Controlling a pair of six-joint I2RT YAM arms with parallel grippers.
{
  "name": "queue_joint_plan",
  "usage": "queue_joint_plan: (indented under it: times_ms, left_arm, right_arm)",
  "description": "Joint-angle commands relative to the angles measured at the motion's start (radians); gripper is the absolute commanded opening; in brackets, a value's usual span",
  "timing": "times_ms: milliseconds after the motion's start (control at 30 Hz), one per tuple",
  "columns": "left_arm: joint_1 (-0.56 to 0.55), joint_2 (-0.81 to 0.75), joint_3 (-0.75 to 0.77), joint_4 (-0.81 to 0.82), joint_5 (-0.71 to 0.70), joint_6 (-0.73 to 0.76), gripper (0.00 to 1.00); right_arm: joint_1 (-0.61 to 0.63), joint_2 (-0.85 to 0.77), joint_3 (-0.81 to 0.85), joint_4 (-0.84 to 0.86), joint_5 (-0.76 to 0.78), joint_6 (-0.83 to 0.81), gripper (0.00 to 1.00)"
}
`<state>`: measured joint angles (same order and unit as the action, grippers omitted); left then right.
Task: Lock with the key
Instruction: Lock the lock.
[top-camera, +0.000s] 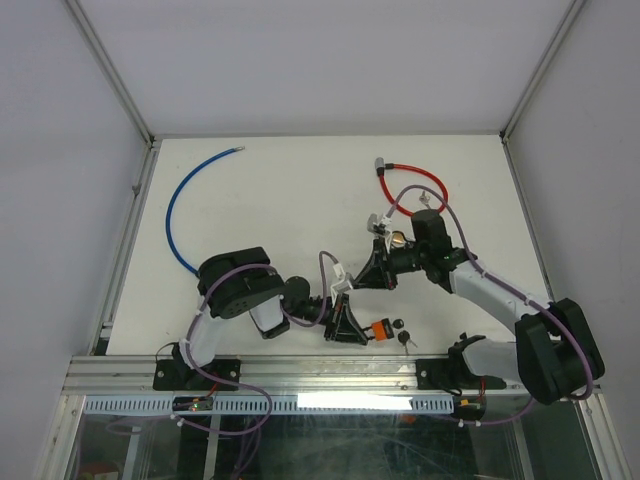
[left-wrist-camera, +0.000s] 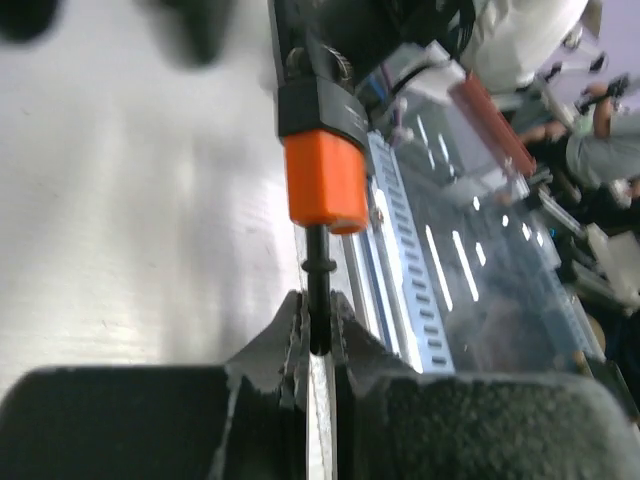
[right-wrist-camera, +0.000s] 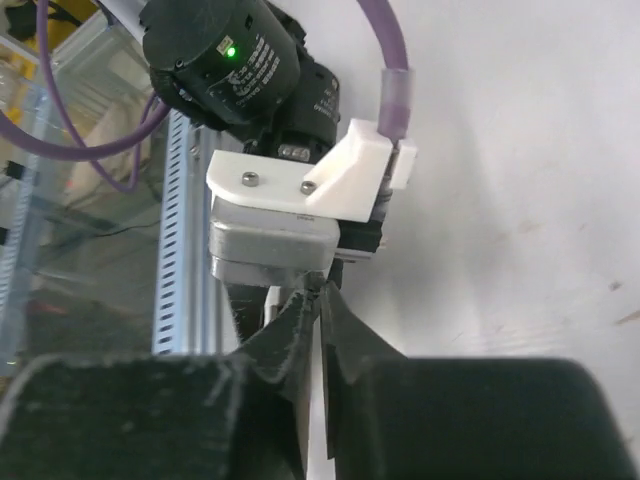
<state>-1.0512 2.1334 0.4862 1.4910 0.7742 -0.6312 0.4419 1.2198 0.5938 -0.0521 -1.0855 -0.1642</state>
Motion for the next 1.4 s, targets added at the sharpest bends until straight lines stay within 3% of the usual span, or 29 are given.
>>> queue_joint_plan:
  times_ms: [0, 33, 100, 300, 400, 600, 733, 867, 933, 1033, 1133, 1233, 1367]
  left_arm:
    - [-0.016, -0.043, -0.043, 0.25, 0.091, 0.015, 0.0]
    - [0.0, -0.068, -0.069, 0.25, 0.063, 0.034, 0.0]
    - [0.036, -0.122, -0.117, 0.234, 0.007, 0.067, 0.0]
    - [0.096, -0.26, -0.196, 0.077, -0.073, 0.19, 0.0]
    - [0.103, -0.336, -0.205, -0.024, -0.114, 0.259, 0.0]
    - [0.12, -0.495, -0.182, -0.296, -0.198, 0.46, 0.0]
    - [0.125, -0.568, -0.147, -0.463, -0.262, 0.617, 0.0]
    - [0.13, -0.6, -0.127, -0.517, -0.286, 0.701, 0.0]
    - [0.131, -0.601, -0.13, -0.498, -0.289, 0.729, 0.0]
    - [0.132, -0.584, -0.129, -0.48, -0.297, 0.76, 0.0]
    - [0.135, -0.56, -0.134, -0.452, -0.302, 0.773, 0.0]
    - [0.139, -0.541, -0.155, -0.406, -0.314, 0.778, 0.0]
    - [0.146, -0.517, -0.179, -0.347, -0.324, 0.782, 0.0]
  right_arm:
    - [0.015, -0.006, 0.131, 0.273, -0.084, 0.015, 0.0]
    - [0.015, 0.0, 0.135, 0.257, -0.084, 0.015, 0.0]
    - [0.013, 0.01, 0.148, 0.208, -0.052, -0.184, 0.0]
    - [-0.086, -0.009, 0.235, 0.093, -0.153, -0.168, 0.03]
    - [-0.126, -0.029, 0.256, -0.031, -0.199, -0.271, 0.25]
    - [-0.162, -0.075, 0.232, -0.267, -0.284, -0.662, 0.98]
    - [-0.179, -0.017, 0.307, -0.713, -0.352, -1.157, 0.99]
    - [-0.155, 0.077, 0.386, -1.032, -0.289, -1.484, 0.99]
    - [-0.141, 0.119, 0.4, -1.092, -0.243, -1.564, 0.99]
    - [-0.115, 0.151, 0.381, -1.025, -0.176, -1.537, 0.94]
    - [-0.081, 0.137, 0.322, -0.812, -0.1, -1.317, 0.82]
    - [-0.053, 0.117, 0.261, -0.63, -0.032, -1.173, 0.78]
    - [-0.038, 0.155, 0.249, -0.6, -0.019, -1.162, 0.66]
